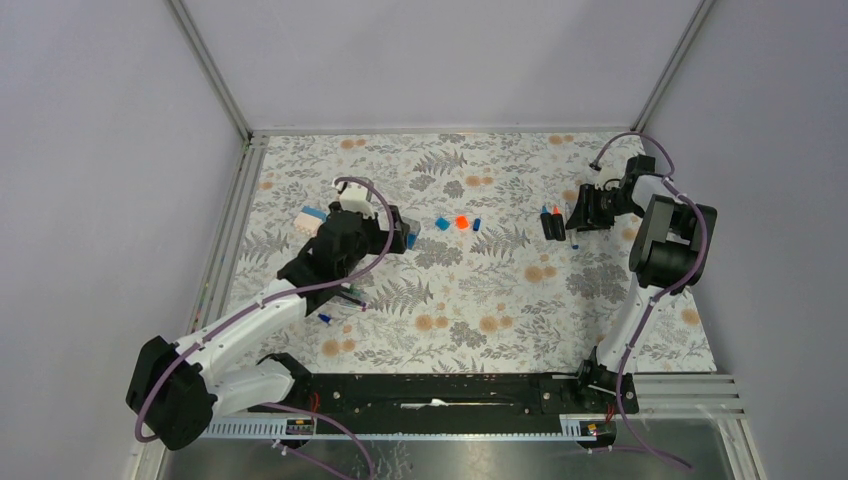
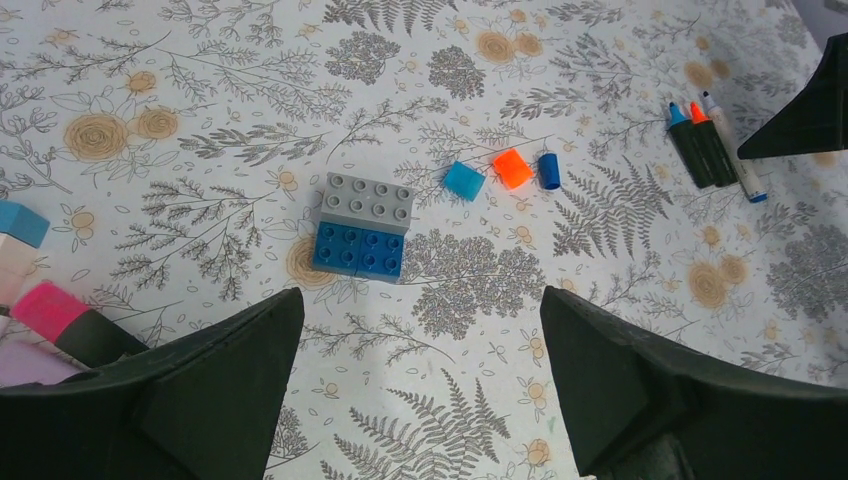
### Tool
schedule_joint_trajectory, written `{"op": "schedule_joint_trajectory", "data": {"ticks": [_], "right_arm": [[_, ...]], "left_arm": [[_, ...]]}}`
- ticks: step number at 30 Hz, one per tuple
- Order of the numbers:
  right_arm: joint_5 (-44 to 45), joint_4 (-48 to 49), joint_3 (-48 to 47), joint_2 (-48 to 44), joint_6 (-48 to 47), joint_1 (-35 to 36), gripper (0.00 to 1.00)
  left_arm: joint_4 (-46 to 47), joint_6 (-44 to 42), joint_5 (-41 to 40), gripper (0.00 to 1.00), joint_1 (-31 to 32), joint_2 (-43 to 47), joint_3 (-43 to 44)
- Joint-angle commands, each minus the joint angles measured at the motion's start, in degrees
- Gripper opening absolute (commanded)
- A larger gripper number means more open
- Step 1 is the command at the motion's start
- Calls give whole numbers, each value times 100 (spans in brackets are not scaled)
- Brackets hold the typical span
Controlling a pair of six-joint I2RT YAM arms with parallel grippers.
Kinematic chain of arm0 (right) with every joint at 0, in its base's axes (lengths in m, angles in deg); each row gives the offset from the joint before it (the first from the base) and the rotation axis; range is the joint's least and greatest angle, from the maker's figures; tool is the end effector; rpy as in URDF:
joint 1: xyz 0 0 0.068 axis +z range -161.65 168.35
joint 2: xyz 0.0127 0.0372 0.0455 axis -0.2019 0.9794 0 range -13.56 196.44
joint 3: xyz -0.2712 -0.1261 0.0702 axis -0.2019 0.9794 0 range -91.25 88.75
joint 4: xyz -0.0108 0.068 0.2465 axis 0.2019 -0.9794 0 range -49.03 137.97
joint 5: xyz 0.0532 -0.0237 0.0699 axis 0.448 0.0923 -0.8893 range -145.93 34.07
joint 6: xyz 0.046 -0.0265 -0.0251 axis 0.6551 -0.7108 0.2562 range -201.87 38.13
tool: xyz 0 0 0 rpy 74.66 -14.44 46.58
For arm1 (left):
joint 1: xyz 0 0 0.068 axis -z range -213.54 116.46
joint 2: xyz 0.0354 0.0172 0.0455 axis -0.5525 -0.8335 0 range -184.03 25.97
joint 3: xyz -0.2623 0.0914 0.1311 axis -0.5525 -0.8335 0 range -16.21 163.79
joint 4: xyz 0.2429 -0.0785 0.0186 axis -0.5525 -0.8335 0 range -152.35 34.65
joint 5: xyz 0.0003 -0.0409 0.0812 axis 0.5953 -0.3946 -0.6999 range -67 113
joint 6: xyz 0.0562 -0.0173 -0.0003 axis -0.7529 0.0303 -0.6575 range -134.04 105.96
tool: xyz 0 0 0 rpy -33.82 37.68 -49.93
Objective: Open the pen caps
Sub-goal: Place the pen at the center of the board, then pick up the pen from the center of the board.
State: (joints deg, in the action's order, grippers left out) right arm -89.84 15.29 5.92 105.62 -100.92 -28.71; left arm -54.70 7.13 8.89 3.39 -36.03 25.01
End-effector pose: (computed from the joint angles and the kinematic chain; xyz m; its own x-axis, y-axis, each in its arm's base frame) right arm 0.4211 -0.1045 0.1794 -0.8610 -0.0191 -0.5082 -0.2415 0.8948 0.3755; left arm 0.1922 -0.1315 0.3094 -0.4010 -0.1368 -0.9058 0.2734 0.9258 -0.2609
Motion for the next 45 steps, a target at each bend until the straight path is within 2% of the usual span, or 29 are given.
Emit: {"op": "schedule_joint_trajectory", "data": {"ticks": [1, 9, 37, 45], "right_arm": [[-90, -15, 83, -336, 9, -17, 50], [-59, 50, 155, -395, -20, -17, 52], [115, 79, 161, -508, -47, -26, 57], [370, 258, 177, -455, 77, -27, 54]], "left_arm": [[485, 251, 366, 99, -182, 185, 62], [547, 540, 844, 99, -534, 326, -43], [509, 709, 1122, 99, -772, 316, -87], [512, 724, 1180, 99, -818, 320, -96]]}}
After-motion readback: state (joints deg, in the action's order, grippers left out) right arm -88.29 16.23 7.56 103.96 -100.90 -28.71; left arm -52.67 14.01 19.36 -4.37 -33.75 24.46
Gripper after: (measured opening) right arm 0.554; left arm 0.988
